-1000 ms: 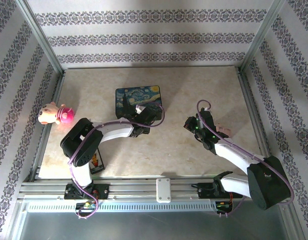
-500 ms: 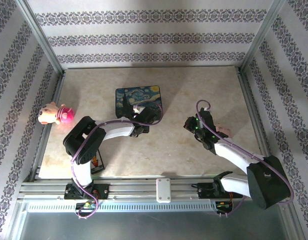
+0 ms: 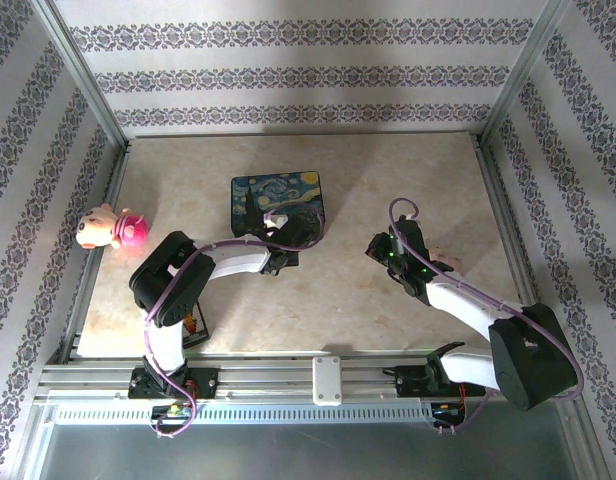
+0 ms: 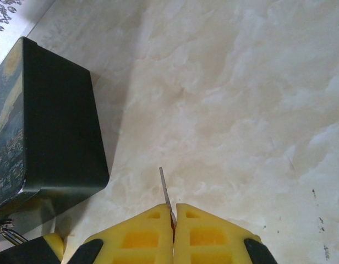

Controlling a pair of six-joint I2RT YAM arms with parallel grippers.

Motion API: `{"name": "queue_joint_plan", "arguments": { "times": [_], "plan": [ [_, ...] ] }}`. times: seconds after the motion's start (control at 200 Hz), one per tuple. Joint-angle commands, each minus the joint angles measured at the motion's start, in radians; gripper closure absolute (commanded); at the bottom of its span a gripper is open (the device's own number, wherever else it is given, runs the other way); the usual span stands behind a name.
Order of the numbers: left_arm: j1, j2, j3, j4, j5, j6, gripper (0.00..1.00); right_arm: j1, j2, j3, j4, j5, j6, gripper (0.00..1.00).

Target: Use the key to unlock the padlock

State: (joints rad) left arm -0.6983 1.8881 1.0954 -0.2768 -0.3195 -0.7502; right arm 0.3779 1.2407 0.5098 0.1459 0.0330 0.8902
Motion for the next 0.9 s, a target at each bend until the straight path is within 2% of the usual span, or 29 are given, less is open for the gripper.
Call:
{"name": "queue_joint_plan", "arguments": {
  "times": [0.0, 0.07, 0.28, 0.41, 0.54, 0.899],
  "plan": [
    [0.010, 0.022, 0.001, -0.006, 0.003, -0.030, 0.56, 0.014, -0.005, 0.009, 0.012, -0.003, -0.017, 1.00],
    [0.010, 0.022, -0.002, -0.001, 0.002, -0.033, 0.57, 0.013, -0.011, 0.004, 0.011, 0.001, -0.016, 1.00],
    [0.010, 0.019, 0.011, 0.004, 0.031, -0.036, 0.75, 0.015, -0.036, -0.024, 0.018, 0.003, -0.017, 1.00],
    [0.009, -0.010, 0.010, 0.021, 0.072, -0.066, 0.78, 0.016, -0.056, -0.054, 0.032, -0.018, -0.036, 1.00],
    [0.010, -0.043, 0.000, 0.052, 0.116, -0.124, 0.80, 0.022, -0.046, -0.096, 0.120, -0.102, -0.078, 1.00],
    [0.011, -0.031, 0.001, 0.182, 0.285, -0.240, 0.86, 0.088, 0.137, -0.131, 0.418, -0.260, -0.148, 1.00]
  ]
}}
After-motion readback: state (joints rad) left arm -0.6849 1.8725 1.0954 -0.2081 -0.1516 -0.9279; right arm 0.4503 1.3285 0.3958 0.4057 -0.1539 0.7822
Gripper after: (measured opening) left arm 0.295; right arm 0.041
